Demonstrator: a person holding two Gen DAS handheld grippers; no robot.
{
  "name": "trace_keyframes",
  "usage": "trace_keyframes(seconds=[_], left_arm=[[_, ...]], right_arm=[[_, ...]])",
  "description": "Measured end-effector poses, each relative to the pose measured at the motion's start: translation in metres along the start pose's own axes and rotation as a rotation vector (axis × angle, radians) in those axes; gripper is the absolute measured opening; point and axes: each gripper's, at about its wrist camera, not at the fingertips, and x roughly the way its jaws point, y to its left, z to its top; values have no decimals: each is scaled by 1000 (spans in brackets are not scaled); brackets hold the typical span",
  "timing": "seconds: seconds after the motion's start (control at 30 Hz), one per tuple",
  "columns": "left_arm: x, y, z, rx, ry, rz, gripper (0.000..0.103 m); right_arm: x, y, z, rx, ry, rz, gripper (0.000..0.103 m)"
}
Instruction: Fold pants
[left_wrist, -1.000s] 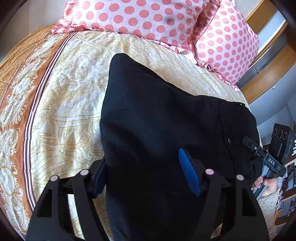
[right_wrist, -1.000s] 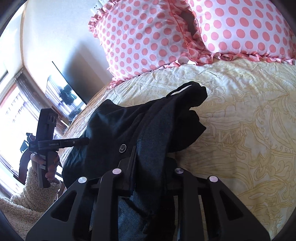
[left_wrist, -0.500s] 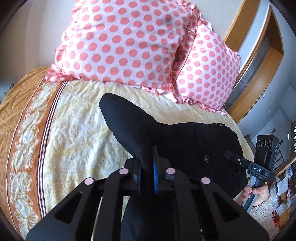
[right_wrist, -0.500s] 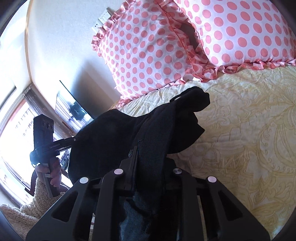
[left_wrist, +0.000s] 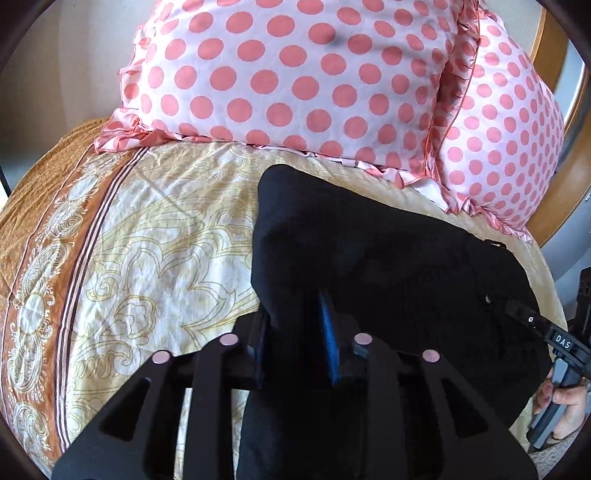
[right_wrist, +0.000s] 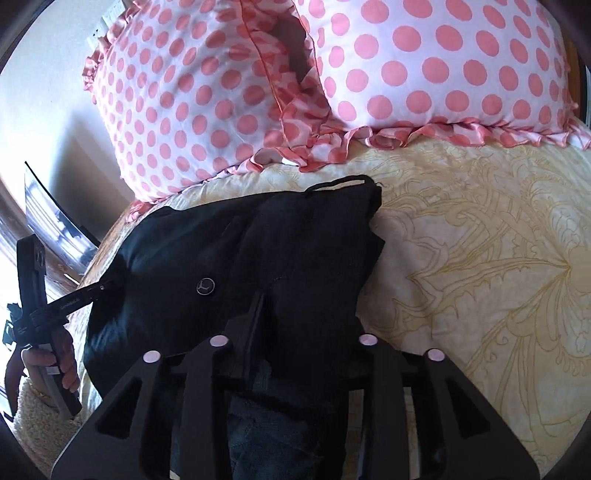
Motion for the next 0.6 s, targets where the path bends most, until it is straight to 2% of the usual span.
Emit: trace_keyframes(seconds=[0.03,0.1,0.17,0.2,0.23,0.27,0.33,0.4,0.47,0.53,0.6], left_arm=[[-7,1,-1,7,-22,27,41],[-28,5,-3,18,-83,84,49],[-59,6,-11,21,-178,127,58],[-75,2,-18,29,-223,146,62],[-86,-5,-25,48,-252,144,66],[-95,-14,-35,77,-261,106,69],[-98,-33,-50,125,-227,10,78],[-81,-50,-62,165,-125,-39,78],[-53,-58,-70,185,-39,-4,78],[-30,-59,-75,185,12,37,78],[-27,-59,-76,196,-18,54,80]], right_arm=[[-6,2,-1,-25,-15,-45,49],[-27,12,-4,-115,-91,-179,62],[-52,28,-13,-219,-204,-300,62],[-64,36,-18,-265,-244,-313,62],[-72,45,-25,-296,-264,-281,62],[-77,52,-29,-309,-268,-232,62],[-72,63,-45,-314,-212,-118,62],[-50,67,-56,-313,-101,-98,62],[-22,71,-67,-331,21,-170,62],[-14,73,-69,-324,12,-178,65],[-15,73,-66,-298,24,-171,65]])
